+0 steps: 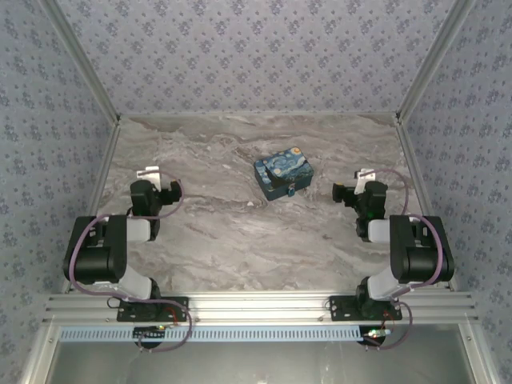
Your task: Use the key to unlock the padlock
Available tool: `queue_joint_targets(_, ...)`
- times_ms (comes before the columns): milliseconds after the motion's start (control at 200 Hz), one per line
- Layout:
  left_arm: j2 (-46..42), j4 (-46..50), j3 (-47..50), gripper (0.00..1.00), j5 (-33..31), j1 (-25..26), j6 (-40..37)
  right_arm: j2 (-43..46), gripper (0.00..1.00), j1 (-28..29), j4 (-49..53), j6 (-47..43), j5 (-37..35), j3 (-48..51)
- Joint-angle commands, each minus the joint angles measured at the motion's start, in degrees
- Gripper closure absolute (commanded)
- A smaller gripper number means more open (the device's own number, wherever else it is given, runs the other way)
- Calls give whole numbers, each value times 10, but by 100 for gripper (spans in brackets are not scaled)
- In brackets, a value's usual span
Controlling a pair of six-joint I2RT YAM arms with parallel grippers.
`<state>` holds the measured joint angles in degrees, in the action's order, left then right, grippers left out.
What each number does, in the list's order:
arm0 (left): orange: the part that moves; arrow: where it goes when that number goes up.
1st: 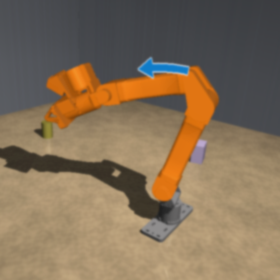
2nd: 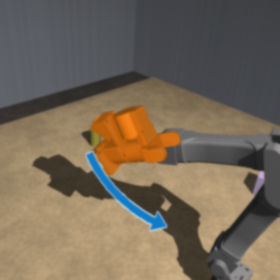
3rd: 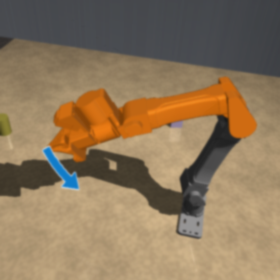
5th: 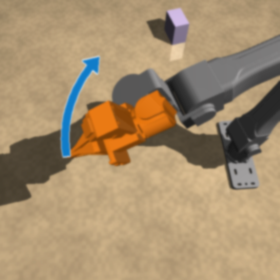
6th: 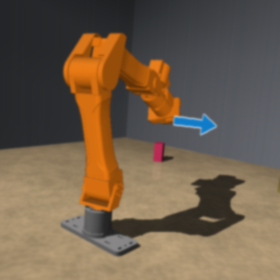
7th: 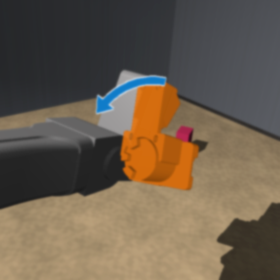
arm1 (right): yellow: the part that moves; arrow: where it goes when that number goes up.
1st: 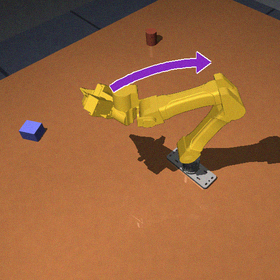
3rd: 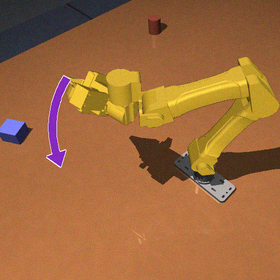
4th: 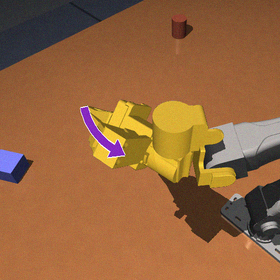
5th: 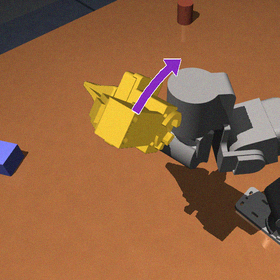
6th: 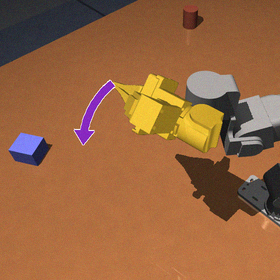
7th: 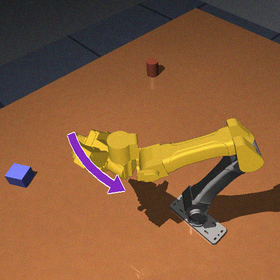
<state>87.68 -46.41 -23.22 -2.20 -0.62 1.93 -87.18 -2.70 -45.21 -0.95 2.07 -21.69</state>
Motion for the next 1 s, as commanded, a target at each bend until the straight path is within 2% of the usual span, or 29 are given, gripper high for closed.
queue_joint_targets(0,1,1,-5,1,1,-2,-9,1,0,0,2,-4,-11,-9)
queue_joint_targets(620,1,-1,-4,1,22,-15,0,1,0,-5,0,0,-2,-7)
queue_joint_targets(690,-13,5,-3,0,0,-15,9,11,0,-6,10,8,-22,-9)
queue_joint_targets(809,-90,86,-13,1,-58,-8,22,69,0,-10,111,30,-54,-35)
queue_joint_targets(884,-139,182,-45,1,-96,4,43,108,0,-11,200,45,-56,-61)
queue_joint_targets(949,-166,266,-81,1,-94,1,109,138,0,-9,265,74,-56,-79)
queue_joint_targets(994,-176,322,-112,1,-65,-2,152,156,0,-7,310,91,-48,-91)
